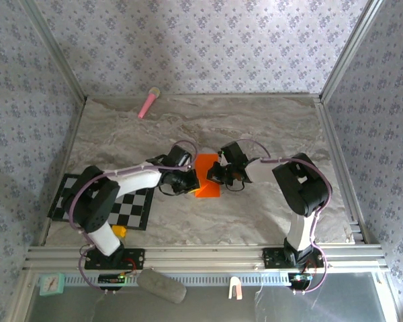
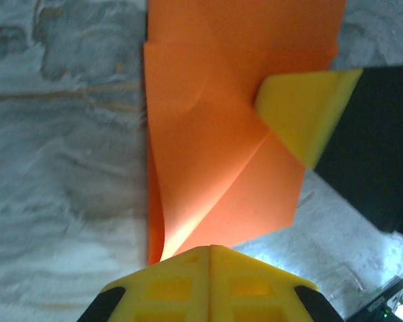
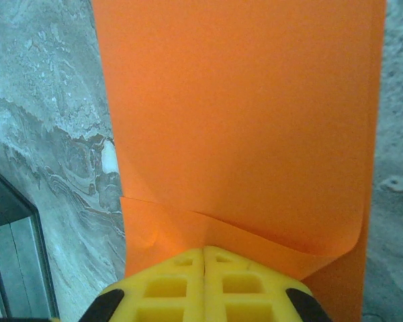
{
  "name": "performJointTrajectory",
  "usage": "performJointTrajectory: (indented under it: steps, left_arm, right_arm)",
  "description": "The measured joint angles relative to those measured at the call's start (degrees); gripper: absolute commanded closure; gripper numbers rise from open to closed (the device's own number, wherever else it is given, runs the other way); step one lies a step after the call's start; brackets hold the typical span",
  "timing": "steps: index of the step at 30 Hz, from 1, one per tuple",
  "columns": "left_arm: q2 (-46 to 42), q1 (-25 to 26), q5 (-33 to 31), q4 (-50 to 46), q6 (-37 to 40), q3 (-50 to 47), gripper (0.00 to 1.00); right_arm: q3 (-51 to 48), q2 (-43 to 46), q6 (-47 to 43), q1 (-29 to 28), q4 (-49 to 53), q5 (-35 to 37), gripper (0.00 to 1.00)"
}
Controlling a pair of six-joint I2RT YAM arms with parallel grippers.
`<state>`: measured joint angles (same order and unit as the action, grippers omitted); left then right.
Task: Fold a paper plane with a square sheet of paper (pick it up from the middle)
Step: Fold the triangle a second time at the center of the table.
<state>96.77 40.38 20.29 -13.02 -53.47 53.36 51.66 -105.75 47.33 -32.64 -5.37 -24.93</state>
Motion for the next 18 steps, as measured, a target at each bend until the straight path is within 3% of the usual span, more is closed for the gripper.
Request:
performJointTrajectory:
  steps: [11,18]
  left_arm:
    - [3.6,0.0,0.0,0.4,-0.2,0.5,0.96]
    - [3.9,-0.2,0.0,0.4,-0.2,-0.2,1.00]
  right_arm:
    - [1.6,-0.1,-0.3,0.0,2.8,0.1,0.97]
    - [2.0,1.3,-2.5,0.0,5.7,0.6,0.90]
